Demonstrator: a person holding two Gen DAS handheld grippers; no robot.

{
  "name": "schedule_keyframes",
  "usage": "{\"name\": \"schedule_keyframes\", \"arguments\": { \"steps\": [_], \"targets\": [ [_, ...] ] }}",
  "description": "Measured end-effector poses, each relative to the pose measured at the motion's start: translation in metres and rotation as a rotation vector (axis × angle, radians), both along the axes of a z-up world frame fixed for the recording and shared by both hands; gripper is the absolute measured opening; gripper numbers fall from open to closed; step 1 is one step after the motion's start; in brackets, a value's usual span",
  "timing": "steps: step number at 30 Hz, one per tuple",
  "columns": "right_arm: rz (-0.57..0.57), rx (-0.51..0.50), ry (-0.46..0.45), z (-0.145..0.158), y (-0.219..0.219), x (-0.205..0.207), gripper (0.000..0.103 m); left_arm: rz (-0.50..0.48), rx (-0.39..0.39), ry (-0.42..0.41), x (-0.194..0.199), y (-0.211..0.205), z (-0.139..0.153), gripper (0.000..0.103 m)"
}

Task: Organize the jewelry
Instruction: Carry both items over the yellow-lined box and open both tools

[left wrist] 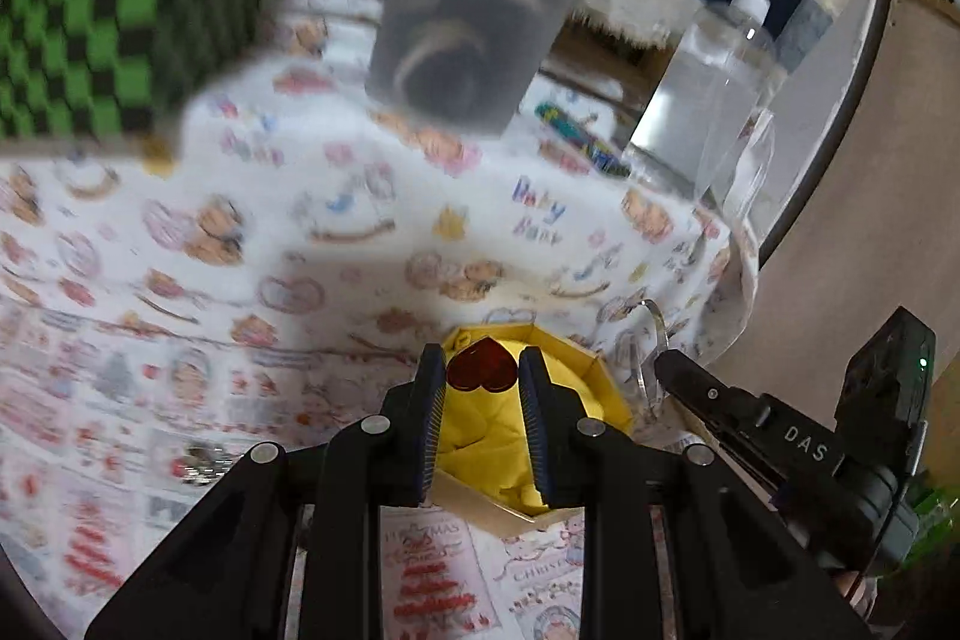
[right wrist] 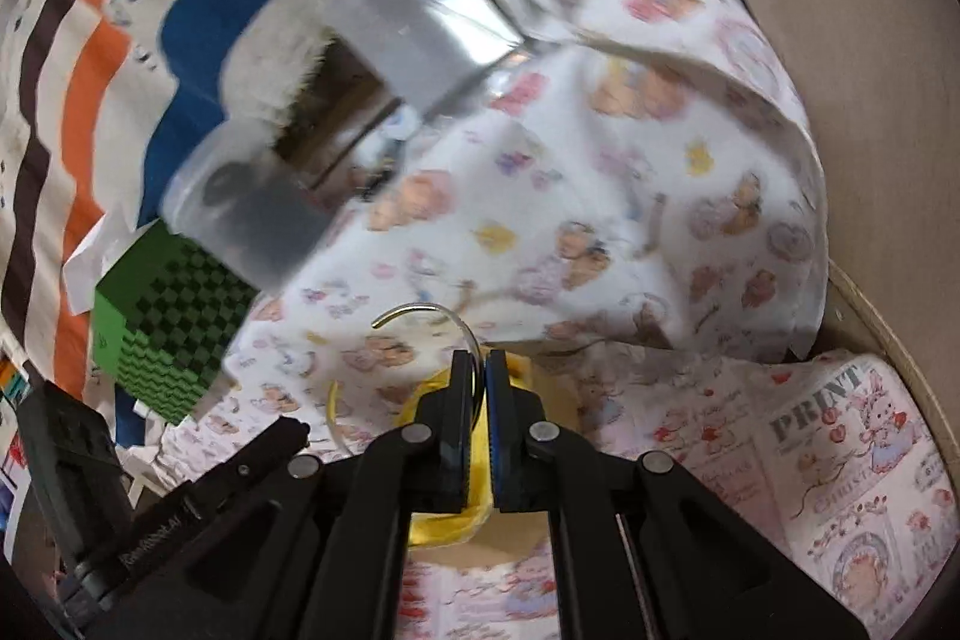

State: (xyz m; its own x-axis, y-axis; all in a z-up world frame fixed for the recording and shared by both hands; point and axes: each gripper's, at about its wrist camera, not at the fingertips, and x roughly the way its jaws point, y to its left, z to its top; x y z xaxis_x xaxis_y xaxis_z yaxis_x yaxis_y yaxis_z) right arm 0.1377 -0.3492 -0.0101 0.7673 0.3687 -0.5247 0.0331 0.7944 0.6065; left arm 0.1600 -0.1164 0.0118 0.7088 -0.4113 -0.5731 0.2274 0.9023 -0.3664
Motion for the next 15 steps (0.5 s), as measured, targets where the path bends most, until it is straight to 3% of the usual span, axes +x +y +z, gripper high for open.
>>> {"name": "schedule_keyframes", "arguments": {
  "steps": [4, 10, 12, 13, 15],
  "targets": [
    [-0.005, 0.018, 0.028, -0.010, -0.006, 0.007, 0.004, -0.067, -0.039, 0.053, 0.009, -0.001, -0.020, 0.024],
    [0.044, -0.042, -0.010, -0.002, 0.011, 0.007, 0.004, -0.085, -0.036, -0.032, -0.002, -0.001, -0.008, 0.024],
    [0.061, -0.059, -0.007, -0.004, 0.017, 0.009, 0.004, -0.062, -0.032, -0.076, -0.007, 0.002, -0.002, 0.032],
    [0.070, -0.069, -0.005, -0.005, 0.019, 0.009, 0.005, -0.046, -0.030, -0.100, -0.010, 0.003, 0.002, 0.043],
    [0.094, -0.095, -0.001, -0.006, 0.023, 0.009, 0.008, -0.020, -0.038, -0.146, -0.018, 0.010, 0.010, 0.045]
  ]
}}
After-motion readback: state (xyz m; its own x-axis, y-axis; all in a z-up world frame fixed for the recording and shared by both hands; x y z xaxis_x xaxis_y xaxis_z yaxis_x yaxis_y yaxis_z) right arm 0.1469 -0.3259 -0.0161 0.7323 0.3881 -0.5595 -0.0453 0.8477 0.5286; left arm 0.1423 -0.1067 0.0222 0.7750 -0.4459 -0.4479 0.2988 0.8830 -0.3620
